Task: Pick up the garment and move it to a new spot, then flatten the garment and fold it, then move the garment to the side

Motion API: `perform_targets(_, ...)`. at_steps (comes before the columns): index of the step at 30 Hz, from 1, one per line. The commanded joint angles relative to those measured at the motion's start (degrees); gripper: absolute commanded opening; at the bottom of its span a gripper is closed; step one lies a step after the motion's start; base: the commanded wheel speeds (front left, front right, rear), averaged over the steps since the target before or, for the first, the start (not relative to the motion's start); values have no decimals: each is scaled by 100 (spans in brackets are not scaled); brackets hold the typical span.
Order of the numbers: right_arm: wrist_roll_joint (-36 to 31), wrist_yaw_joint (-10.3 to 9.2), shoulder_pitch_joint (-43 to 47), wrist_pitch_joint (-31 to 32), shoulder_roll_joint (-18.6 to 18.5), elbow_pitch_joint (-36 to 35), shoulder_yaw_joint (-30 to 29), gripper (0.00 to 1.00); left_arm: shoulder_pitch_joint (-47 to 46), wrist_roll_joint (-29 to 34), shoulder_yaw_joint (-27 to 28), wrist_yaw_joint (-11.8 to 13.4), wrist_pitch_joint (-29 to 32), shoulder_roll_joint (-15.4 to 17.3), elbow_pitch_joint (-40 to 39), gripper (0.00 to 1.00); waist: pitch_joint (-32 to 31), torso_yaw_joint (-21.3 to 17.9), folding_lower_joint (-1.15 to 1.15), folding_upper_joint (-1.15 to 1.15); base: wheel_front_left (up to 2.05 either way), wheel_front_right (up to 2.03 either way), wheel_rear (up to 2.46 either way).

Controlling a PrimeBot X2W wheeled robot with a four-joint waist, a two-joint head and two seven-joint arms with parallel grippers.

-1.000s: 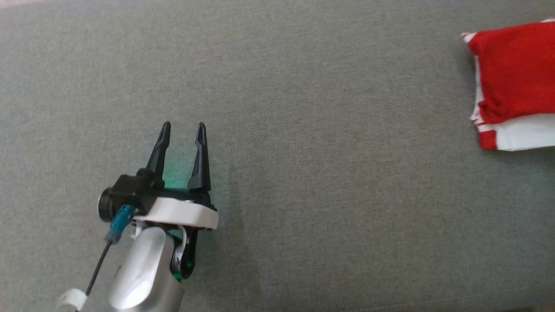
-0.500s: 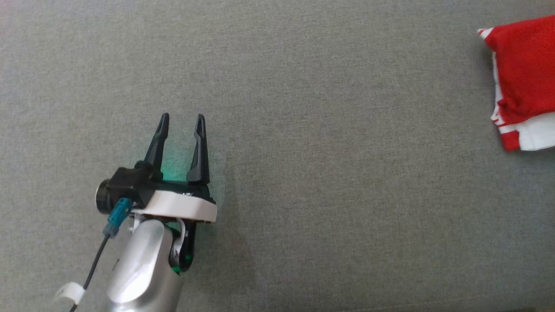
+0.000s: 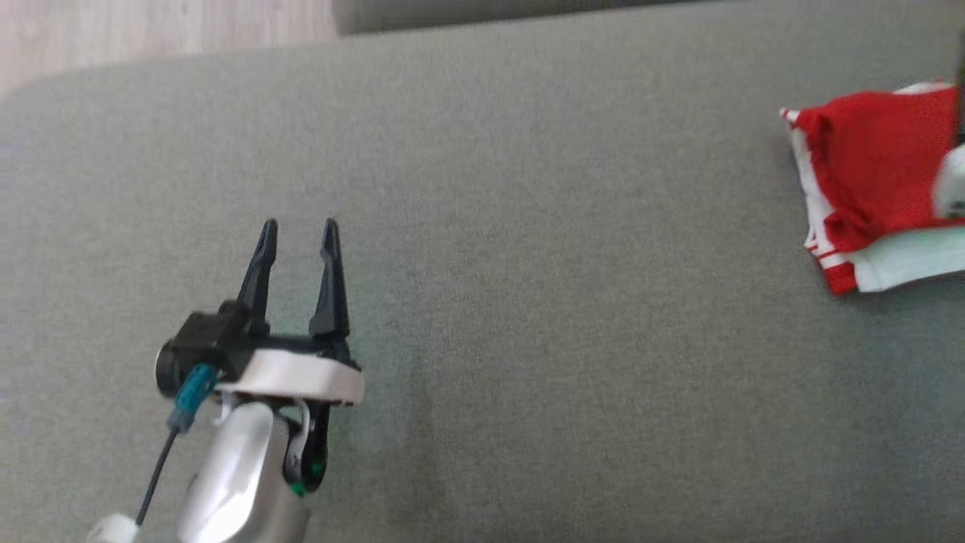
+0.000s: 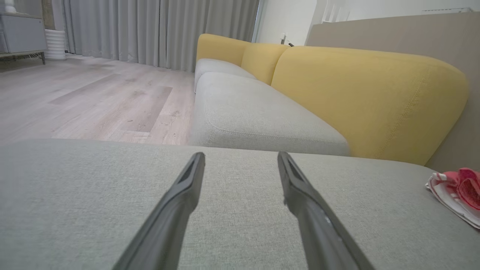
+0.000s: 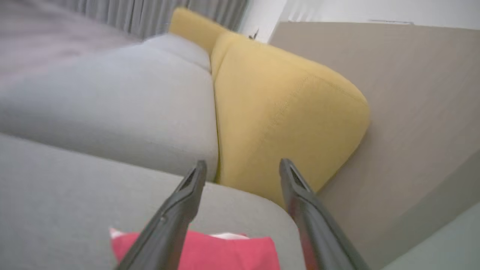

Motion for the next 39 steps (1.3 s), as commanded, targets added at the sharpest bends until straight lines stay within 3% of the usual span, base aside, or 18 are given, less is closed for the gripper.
perform_targets(1, 247, -5, 50, -128, 213, -393, 38, 100, 66, 39, 275, 9, -55, 44, -159, 100, -370, 29, 1, 0, 0, 0, 0)
perform_targets(7, 1030, -5, 505, -401, 1407, -1194, -68, 100, 383, 49, 405, 17, -55, 44, -254, 100, -798, 90, 1, 0, 0, 0, 0)
perform_targets(11, 1453, -5, 969, -626, 1832, -1532, -72, 100, 590, 23, 431, 35, -55, 44, -302, 100, -929, 123, 1, 0, 0, 0, 0)
perform_targets(15, 2097, -5, 1596, -944, 1888, -1398, 324, 100, 771, -19, 365, 62, -55, 44, -304, 100, -1011, 182, 1, 0, 0, 0, 0)
perform_targets(21, 2407, -5, 2564, -1238, 1891, -1175, 819, 100, 1032, -101, 261, 155, -55, 44, -358, 100, -1132, 252, 1, 0, 0, 0, 0)
perform_targets(25, 2485, -5, 2997, -1249, 1891, -1458, 846, 100, 1159, -149, 251, 187, -55, 44, -395, 100, -1168, 264, 1, 0, 0, 0, 0)
perform_targets(39, 2407, -5, 3190, -1251, 1892, -1789, 855, 100, 1299, -254, 285, 251, -55, 44, -545, 100, -1179, 264, 1, 0, 0, 0, 0)
